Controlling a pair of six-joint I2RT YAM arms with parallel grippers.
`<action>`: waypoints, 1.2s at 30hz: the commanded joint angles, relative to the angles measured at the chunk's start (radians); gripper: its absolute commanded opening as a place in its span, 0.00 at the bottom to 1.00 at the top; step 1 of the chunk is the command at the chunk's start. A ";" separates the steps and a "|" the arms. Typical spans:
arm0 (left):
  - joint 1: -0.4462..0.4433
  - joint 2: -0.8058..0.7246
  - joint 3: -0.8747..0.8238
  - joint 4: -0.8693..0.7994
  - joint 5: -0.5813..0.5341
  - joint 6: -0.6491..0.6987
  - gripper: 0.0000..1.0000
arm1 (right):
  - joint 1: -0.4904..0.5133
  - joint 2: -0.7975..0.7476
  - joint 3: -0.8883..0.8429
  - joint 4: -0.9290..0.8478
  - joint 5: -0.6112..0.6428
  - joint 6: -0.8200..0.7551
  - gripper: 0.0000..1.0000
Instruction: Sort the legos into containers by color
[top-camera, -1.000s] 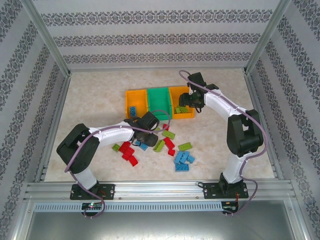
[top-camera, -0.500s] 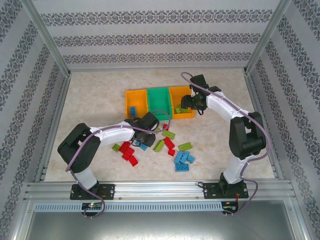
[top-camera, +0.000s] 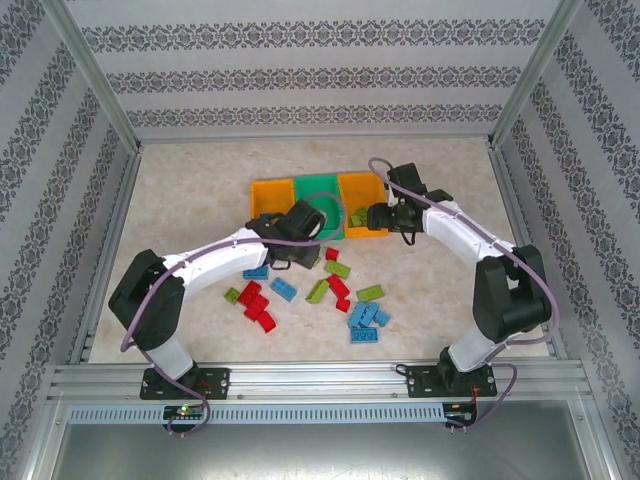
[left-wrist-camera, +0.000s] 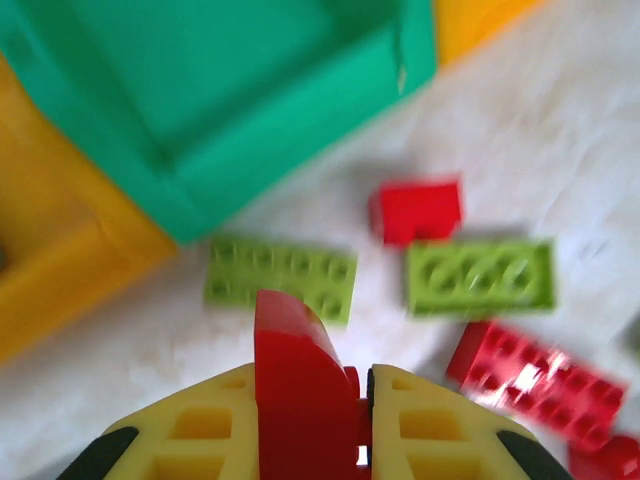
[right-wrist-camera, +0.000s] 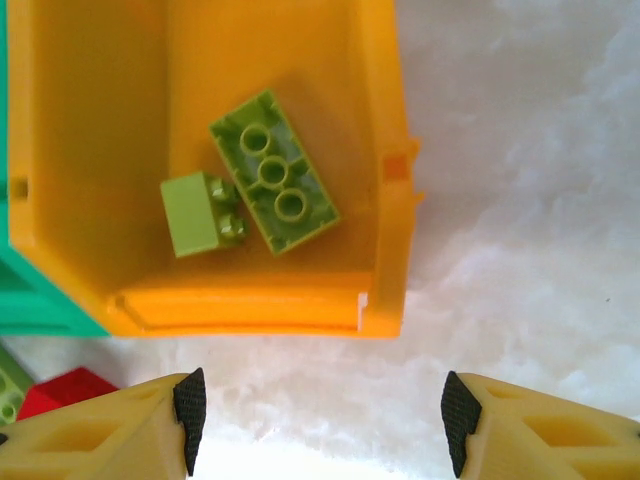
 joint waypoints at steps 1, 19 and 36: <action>0.046 0.027 0.102 -0.015 -0.055 0.000 0.15 | 0.039 -0.038 -0.057 0.057 -0.020 -0.055 0.67; 0.209 0.497 0.634 -0.198 0.090 -0.146 0.36 | 0.226 0.001 -0.143 0.261 -0.167 -0.218 0.69; 0.230 0.327 0.521 -0.105 0.206 -0.314 0.99 | 0.290 0.158 -0.052 0.213 -0.179 -0.335 0.66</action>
